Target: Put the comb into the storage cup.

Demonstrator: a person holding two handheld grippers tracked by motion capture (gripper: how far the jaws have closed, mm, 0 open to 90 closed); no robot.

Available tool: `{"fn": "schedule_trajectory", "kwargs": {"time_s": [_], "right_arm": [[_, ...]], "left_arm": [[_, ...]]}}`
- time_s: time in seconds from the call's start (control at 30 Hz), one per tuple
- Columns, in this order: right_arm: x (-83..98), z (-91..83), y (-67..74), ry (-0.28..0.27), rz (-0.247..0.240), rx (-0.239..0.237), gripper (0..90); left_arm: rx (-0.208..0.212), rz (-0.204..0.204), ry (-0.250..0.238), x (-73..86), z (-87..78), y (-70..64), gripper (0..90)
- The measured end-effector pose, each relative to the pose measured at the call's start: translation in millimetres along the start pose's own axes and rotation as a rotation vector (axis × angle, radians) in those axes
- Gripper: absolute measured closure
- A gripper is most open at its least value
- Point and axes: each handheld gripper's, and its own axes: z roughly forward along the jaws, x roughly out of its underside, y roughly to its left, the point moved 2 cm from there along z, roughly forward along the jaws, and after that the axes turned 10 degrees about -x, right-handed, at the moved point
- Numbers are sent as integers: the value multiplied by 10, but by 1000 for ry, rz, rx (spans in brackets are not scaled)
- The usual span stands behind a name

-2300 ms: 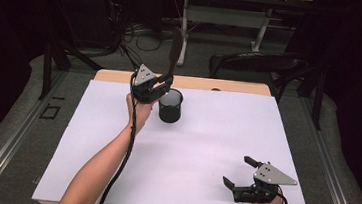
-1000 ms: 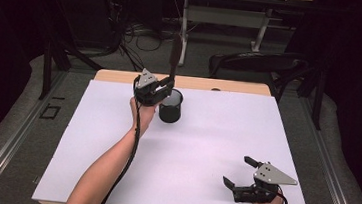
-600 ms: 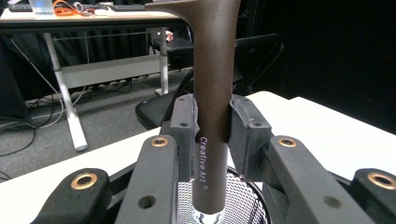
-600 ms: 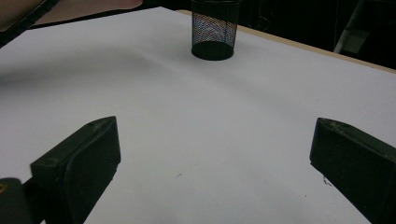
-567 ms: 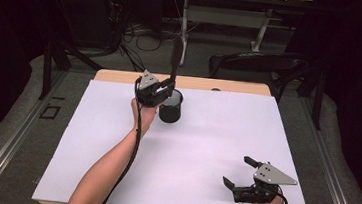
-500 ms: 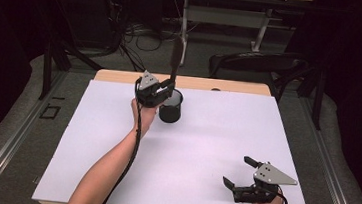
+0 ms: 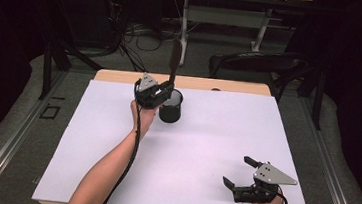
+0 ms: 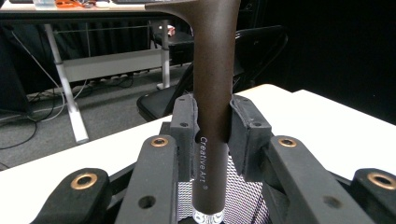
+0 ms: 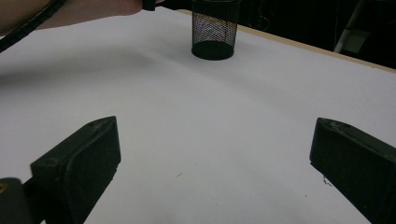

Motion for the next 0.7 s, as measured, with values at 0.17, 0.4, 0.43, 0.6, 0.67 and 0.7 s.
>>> {"fn": "schedule_trajectory", "kwargs": {"time_s": [0.17,0.4,0.43,0.6,0.67,0.7], "right_arm": [[-1,-2,1,0,1,-1,15],[-2,-4,1,2,1,0,15],[-2,-5,1,5,1,0,15],[-2,-6,1,2,0,0,16],[-1,-4,-1,1,0,-1,16],[-1,-1,0,-1,1,0,16]], "left_arm": [[0,4,6,27,7,-5,725],[0,-2,7,50,11,-6,725],[2,-2,9,55,12,-6,725],[3,2,15,97,19,-14,725],[0,0,17,112,22,-9,725],[-2,-1,18,119,24,-8,725]]}}
